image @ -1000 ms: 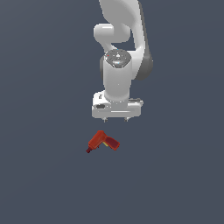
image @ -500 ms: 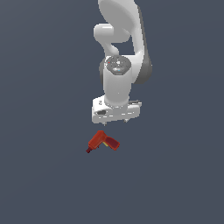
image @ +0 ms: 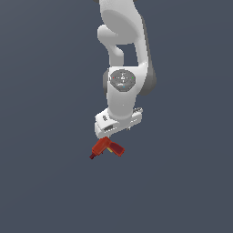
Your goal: Pick up the object and move it to a goal position.
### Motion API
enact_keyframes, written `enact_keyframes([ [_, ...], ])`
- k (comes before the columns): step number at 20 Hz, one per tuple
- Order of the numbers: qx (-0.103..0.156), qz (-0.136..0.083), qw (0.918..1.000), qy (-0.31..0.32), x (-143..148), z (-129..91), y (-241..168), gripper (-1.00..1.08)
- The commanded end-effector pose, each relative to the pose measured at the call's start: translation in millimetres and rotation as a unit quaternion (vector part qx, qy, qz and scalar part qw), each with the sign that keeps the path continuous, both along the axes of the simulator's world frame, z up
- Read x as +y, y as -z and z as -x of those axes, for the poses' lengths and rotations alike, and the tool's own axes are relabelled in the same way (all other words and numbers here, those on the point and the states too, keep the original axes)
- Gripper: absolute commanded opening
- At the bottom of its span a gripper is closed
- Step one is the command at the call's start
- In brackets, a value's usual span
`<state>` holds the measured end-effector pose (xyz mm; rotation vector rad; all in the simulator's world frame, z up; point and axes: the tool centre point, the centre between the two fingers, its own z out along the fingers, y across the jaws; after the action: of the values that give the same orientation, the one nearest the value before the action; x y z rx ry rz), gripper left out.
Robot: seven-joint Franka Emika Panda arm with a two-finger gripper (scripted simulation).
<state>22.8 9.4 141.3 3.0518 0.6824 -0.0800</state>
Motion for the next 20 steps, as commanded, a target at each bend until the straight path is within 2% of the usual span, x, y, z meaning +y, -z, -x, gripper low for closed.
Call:
enact_keyframes([
  [1,0.005,0.001,0.9993,-0.036,-1.8,-2.7,6.4,1.08],
  [5,0.014,0.001,0.9957,-0.092,-4.6,-6.8,16.7,1.08],
  [10,0.025,0.000,0.9867,-0.161,-8.5,-11.6,29.7,1.08],
  [15,0.036,-0.003,0.9730,-0.228,-12.6,-15.9,42.9,1.08],
  [20,0.046,-0.007,0.9547,-0.294,-16.9,-19.8,56.3,1.08],
])
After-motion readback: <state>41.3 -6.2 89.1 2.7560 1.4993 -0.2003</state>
